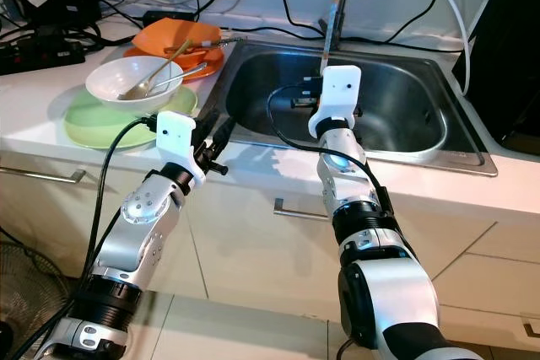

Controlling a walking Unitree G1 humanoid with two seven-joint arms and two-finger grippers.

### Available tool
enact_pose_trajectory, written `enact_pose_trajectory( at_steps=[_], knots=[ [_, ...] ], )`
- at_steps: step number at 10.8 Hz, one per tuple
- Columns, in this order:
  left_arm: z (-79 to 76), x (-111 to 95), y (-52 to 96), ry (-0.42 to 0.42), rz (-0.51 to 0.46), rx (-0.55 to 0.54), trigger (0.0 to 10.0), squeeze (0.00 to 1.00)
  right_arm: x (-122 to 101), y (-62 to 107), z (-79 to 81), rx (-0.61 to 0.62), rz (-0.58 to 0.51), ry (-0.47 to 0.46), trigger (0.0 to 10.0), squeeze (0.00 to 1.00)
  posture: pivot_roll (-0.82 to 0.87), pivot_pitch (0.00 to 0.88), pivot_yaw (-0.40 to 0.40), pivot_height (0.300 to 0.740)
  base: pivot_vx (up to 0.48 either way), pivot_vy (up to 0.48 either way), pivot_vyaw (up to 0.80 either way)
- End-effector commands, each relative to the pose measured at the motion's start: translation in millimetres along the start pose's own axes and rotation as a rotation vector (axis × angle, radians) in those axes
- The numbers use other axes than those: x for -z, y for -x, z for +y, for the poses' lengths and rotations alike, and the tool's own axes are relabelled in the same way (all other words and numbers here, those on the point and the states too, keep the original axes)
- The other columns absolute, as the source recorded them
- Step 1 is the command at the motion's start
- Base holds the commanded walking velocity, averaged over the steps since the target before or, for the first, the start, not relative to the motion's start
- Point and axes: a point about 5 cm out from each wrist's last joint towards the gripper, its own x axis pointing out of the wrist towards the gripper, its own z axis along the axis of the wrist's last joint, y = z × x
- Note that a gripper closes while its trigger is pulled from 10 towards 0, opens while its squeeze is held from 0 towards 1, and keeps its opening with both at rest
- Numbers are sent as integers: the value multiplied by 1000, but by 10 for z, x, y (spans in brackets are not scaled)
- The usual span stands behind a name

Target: Kitchen organization

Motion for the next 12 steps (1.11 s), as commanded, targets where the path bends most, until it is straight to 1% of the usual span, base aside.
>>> enact_pose_trajectory(
  at_steps=[1,3,6,12],
  knots=[
    [-17,-19,-21,-8,-21,-5,10000,0,-77,-46,-32,3,-26,-1,10000,0,192,0,-16,740,0,0,0],
    [-47,-11,-17,-31,-36,0,10000,0,-95,-52,-31,-1,-41,-3,10000,0,190,0,-17,740,247,0,0],
    [-66,-2,-34,-26,-45,7,10000,0,-111,-65,-13,-10,-48,-1,10000,0,190,0,-21,740,281,0,0],
    [-55,-12,-62,-23,-55,0,10000,0,-131,-89,12,-17,-49,-4,10000,0,194,17,-31,740,326,0,0]
  ],
)
